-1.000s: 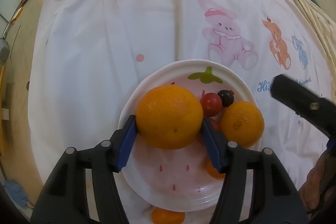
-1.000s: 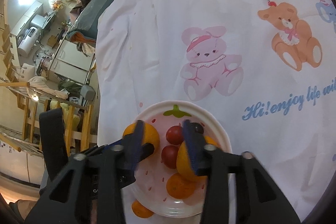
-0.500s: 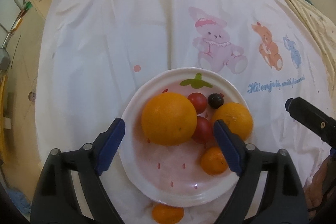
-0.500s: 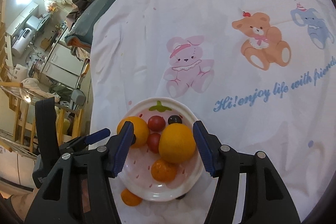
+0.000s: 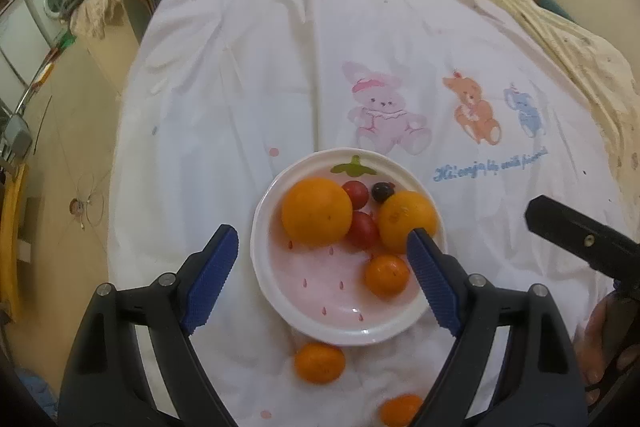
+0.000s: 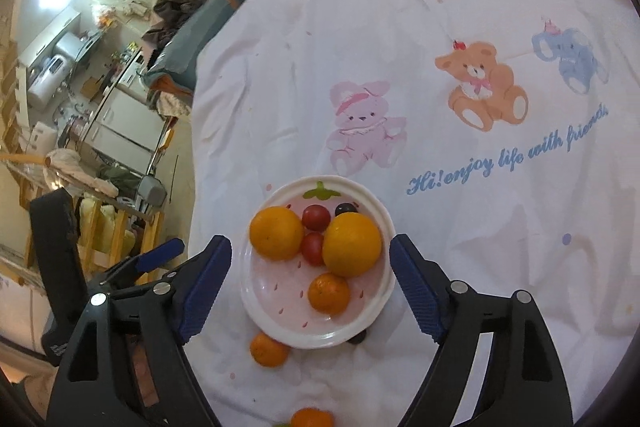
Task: Organize fruits
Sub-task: 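Withdraw both open grippers from the plate, then grasp the dark plum at the plate rim with the right gripper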
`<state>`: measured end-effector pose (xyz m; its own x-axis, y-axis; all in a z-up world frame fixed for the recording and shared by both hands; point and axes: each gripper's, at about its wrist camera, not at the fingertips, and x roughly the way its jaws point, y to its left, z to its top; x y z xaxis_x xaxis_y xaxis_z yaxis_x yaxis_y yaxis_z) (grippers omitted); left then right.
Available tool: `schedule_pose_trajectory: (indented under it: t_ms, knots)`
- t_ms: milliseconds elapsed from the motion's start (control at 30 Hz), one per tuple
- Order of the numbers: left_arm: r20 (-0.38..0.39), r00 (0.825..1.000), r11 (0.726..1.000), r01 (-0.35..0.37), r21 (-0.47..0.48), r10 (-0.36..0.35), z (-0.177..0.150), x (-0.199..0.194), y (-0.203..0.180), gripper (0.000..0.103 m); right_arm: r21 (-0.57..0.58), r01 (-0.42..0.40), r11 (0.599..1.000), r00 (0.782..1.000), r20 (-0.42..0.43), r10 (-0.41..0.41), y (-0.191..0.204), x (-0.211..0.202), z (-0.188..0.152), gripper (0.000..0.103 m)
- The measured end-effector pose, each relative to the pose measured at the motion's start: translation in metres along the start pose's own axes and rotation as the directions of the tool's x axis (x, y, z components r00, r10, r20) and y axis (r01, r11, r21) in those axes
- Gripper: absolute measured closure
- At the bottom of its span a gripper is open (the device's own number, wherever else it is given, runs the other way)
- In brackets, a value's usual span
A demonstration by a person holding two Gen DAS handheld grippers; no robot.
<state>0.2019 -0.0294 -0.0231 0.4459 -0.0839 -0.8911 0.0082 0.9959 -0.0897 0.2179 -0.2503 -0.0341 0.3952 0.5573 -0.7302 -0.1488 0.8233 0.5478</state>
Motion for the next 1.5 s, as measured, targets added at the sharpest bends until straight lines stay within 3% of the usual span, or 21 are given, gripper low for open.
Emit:
schedule_pose_trajectory:
  t_ms: [233, 467, 667, 900, 1200, 1300, 1500]
  knots:
    - [0.028, 0.998, 0.998, -0.06, -0.002, 0.06, -0.017, -0.024, 0.005, 0.019, -0.057, 0.043, 0.997, 0.999, -0.001, -0.043, 0.011, -0.02, -0.024, 0.019]
    - [0.021, 0.995, 0.995, -0.103, 0.001, 0.102, -0.038, -0.034, 0.012, 0.019, -0.022, 0.073, 0.997, 0.997, -0.002, -0.074, -0.002, -0.033, -0.05, 0.019]
    - [0.006, 0.996, 0.996, -0.092, -0.004, 0.092, -0.059, -0.038, 0.015, 0.019, 0.059, 0.07, 0.996, 0.997, -0.018, -0.069, -0.023, -0.032, -0.067, 0.019]
    - [-0.041, 0.997, 0.997, -0.063, -0.039, 0.061, -0.084, -0.023, 0.02, 0.019, 0.058, 0.111, 0.992, 0.993, -0.034, -0.109, -0.033, -0.032, -0.081, 0.019]
    - [-0.041, 0.997, 0.997, -0.062, -0.053, 0.06, -0.086, -0.017, 0.023, 0.019, 0.034, 0.166, 0.986, 0.986, -0.021, -0.165, -0.029, -0.022, -0.081, 0.019]
    - [-0.054, 0.996, 0.995, -0.074, -0.062, 0.07, -0.085, -0.014, 0.025, 0.019, 0.025, 0.183, 0.983, 0.981, 0.059, -0.185, -0.026, -0.029, -0.083, 0.019]
    - [-0.073, 0.993, 0.991, -0.095, -0.093, 0.089, -0.085, -0.008, 0.033, 0.019, 0.022, 0.178, 0.984, 0.983, 0.043, -0.179, -0.029, -0.026, -0.083, 0.019]
